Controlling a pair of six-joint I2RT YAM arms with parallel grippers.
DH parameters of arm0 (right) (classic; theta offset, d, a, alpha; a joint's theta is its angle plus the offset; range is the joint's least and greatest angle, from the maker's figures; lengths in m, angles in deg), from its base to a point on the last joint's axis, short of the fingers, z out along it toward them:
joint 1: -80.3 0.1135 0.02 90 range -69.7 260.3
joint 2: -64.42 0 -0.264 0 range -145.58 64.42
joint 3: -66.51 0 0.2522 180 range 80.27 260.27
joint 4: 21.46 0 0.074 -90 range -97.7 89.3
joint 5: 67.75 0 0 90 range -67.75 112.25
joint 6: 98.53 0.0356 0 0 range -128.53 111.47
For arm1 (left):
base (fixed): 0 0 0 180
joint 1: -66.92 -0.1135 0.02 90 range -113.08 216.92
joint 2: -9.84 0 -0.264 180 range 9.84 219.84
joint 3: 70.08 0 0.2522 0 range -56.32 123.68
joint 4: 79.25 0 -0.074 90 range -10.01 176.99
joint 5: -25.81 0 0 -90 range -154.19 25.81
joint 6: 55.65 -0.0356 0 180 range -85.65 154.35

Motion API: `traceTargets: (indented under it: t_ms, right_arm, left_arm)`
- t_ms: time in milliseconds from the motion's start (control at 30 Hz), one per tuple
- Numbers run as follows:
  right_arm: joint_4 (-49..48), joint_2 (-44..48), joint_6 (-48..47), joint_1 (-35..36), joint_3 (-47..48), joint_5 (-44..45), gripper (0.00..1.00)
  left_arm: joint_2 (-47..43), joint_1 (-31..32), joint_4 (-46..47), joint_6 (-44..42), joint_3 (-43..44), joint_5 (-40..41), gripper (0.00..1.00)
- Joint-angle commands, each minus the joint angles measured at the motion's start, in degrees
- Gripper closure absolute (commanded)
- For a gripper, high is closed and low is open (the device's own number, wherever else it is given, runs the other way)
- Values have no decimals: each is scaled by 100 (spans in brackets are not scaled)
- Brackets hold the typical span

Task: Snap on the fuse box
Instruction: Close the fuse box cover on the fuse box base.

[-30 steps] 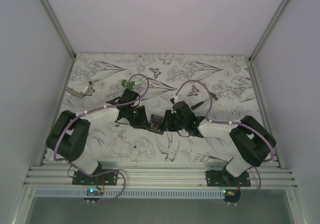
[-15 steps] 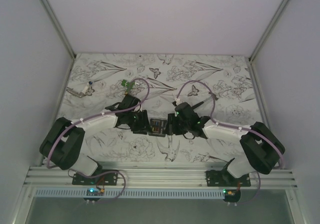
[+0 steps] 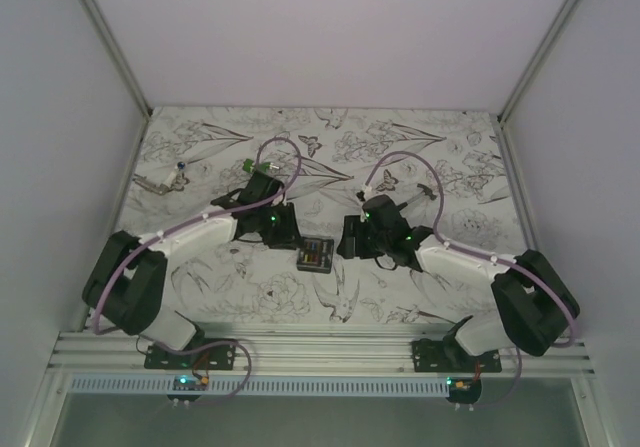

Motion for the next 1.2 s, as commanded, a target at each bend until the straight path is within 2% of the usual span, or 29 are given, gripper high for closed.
traceTargets:
  t_ms: [0,200,400,967,1167]
  right_arm:
    - [-442,-245,29,-66,229,-256,39]
    - [-766,-614,253,-39,142,-835,40]
    - [-1041,-672,442,17,-37,-1032,42]
    - [-1108,-652,343,47,-820,-891,54]
    - [-894,-737,273,47,-763,-741,58]
  left_arm:
    - [493,22,-265,-156,218,-5,73]
    - [602,166,-349,-85,102,99,84]
    - [661,466,-350,62,90,204,88]
    - [797,917,-341,268,54,708,79]
    - [1100,1017,-304,330,-21,801,83]
